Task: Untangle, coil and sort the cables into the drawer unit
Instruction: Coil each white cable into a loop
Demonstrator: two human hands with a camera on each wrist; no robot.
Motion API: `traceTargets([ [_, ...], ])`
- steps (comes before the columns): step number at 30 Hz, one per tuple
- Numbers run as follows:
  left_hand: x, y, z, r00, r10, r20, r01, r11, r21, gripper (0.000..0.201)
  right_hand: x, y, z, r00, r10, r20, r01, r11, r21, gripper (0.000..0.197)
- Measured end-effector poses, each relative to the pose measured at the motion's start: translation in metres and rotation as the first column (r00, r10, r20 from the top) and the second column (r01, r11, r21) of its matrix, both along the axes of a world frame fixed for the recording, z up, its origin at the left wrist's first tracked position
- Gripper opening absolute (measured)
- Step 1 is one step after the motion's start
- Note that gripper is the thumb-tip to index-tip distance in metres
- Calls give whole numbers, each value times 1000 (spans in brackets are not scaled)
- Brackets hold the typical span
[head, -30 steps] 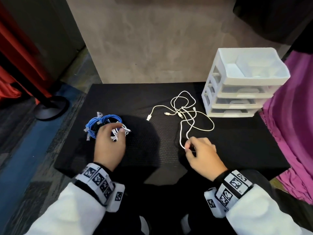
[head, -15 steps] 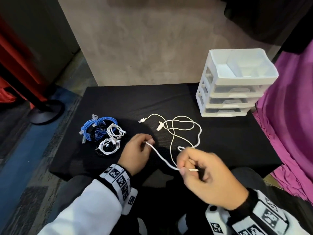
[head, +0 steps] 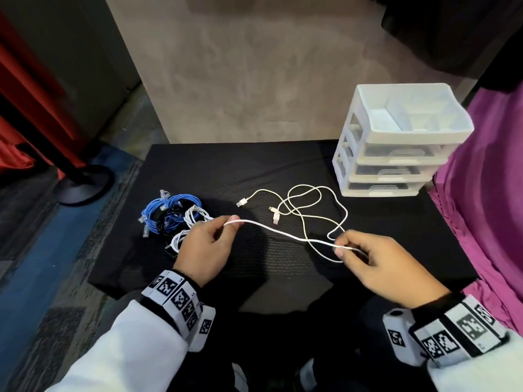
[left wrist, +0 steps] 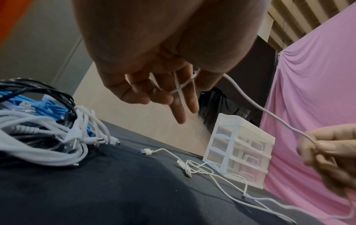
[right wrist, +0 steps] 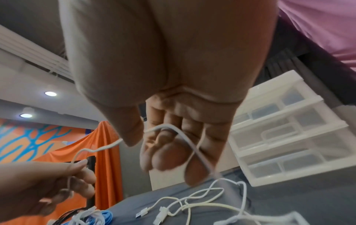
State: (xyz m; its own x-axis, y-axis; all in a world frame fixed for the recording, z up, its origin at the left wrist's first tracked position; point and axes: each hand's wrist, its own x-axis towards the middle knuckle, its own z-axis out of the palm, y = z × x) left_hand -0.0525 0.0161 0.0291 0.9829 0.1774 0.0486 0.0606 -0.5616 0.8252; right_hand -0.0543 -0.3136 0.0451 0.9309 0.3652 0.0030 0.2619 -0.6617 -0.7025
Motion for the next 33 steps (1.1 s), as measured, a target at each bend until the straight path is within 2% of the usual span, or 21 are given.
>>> traceTargets([
  [3, -6, 0, 0, 989, -130, -76, 129, 992, -15, 24, 8, 2, -7, 991, 33, -127, -36, 999, -22, 33],
  [4, -9, -3, -1, 972, -193, -136, 193, 981, -14, 27, 14, 2, -9, 982, 51, -183, -50, 999, 9, 48],
  [6, -15, -8, -6, 931, -291, -223, 301, 954, 12, 29, 28, 1, -17, 952, 105, -287, -59, 985, 165, 74],
  [9, -21, -12, -16, 900, -328, -287, 354, 934, 44, 28, 44, 0, -23, 905, 217, -366, -66, 921, 383, 79],
  [11, -25, -11, -24, 862, -345, -371, 371, 929, -2, 29, 47, 1, -26, 883, 260, -390, -112, 925, 363, 62],
  [13, -27, -4, -31, 822, -356, -445, 379, 925, -41, 29, 51, 1, -34, 870, 292, -398, -200, 946, 256, 53],
  [15, -30, 2, -38, 805, -351, -478, 383, 923, -33, 24, 54, -3, -42, 865, 307, -397, -209, 940, 271, 64],
  [17, -32, 7, -42, 801, -356, -482, 392, 919, -27, 16, 56, -9, -46, 874, 302, -380, -151, 913, 379, 92],
  [18, -33, 10, -44, 795, -371, -480, 400, 916, -45, 15, 54, -11, -44, 876, 298, -379, -109, 889, 445, 99],
  [20, -35, 12, -44, 757, -432, -489, 446, 890, -96, 38, 51, -11, -41, 869, 257, -423, 14, 841, 540, 94],
  [22, -33, 8, -42, 700, -502, -508, 504, 851, -146, 56, 54, -7, -45, 880, 139, -454, 121, 859, 498, 78],
  [23, -30, 4, -41, 688, -520, -507, 521, 839, -154, 57, 58, -4, -51, 901, 54, -430, 148, 894, 424, 68],
  [25, -18, -7, -41, 709, -510, -487, 516, 846, -134, 54, 69, 6, -63, 922, -103, -374, 210, 944, 256, 50],
  [27, -5, -21, -44, 758, -476, -447, 477, 871, -120, 48, 80, 12, -74, 904, -205, -376, 286, 943, 173, 52],
  [29, 8, -34, -47, 803, -441, -400, 430, 895, -123, 34, 91, 17, -82, 895, -279, -347, 327, 941, 85, 59],
  [31, 19, -44, -48, 834, -405, -376, 395, 913, -107, 28, 101, 21, -91, 897, -328, -297, 345, 939, 6, 55],
  [33, 25, -49, -49, 842, -385, -379, 381, 920, -87, 31, 107, 20, -99, 892, -360, -273, 379, 925, 16, 44],
])
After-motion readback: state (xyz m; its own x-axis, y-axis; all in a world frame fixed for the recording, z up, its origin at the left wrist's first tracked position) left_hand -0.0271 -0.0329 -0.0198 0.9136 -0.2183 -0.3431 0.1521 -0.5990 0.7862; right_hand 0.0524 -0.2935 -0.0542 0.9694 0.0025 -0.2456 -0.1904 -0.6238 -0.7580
